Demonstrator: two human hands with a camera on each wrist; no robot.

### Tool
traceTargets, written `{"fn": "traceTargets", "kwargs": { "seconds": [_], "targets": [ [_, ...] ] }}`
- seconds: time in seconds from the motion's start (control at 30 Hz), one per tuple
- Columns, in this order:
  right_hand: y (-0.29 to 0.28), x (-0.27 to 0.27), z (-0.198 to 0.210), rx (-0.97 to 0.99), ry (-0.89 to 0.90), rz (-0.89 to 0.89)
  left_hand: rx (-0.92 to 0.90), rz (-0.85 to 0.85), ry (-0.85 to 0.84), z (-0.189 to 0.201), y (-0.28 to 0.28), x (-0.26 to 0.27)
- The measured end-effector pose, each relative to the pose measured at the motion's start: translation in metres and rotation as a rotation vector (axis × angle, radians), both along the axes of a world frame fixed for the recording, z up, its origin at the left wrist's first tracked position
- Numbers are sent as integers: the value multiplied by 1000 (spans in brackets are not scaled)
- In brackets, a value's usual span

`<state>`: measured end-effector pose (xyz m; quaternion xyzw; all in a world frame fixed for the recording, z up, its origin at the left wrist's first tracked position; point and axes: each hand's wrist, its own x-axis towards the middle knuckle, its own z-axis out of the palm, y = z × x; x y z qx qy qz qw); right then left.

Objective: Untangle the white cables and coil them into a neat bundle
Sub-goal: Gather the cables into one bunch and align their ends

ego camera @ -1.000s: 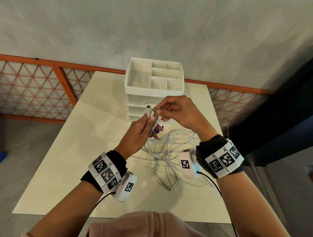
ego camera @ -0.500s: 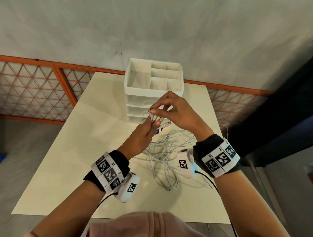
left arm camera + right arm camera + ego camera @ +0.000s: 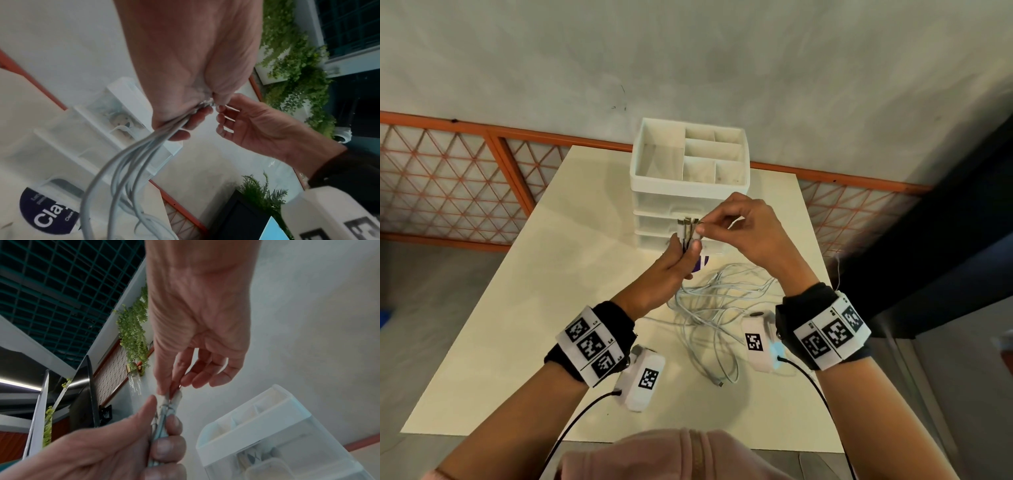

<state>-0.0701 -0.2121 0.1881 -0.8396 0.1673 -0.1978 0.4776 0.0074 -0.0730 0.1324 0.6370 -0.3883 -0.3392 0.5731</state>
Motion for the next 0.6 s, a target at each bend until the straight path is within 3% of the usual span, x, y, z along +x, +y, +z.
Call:
{"fn": "traceTargets", "kwargs": {
  "seconds": [0.17,0.3,0.37,0.5,0.6],
  "targets": [
    [4,-1,8,90,-34,30,-8,-1,-41,2,-3,-3],
    [3,0,4,200,-39,51,-75,-16,33,2,-2,-1],
    [1,-1,-4,225,51,153,-125,12,92,4,-2,1],
    [16,4,-34,118,393,493,-199,53,138,12,-5,6],
    [18,6,-58,35,523,502,-334,102,201,21,-3,17]
  ]
}}
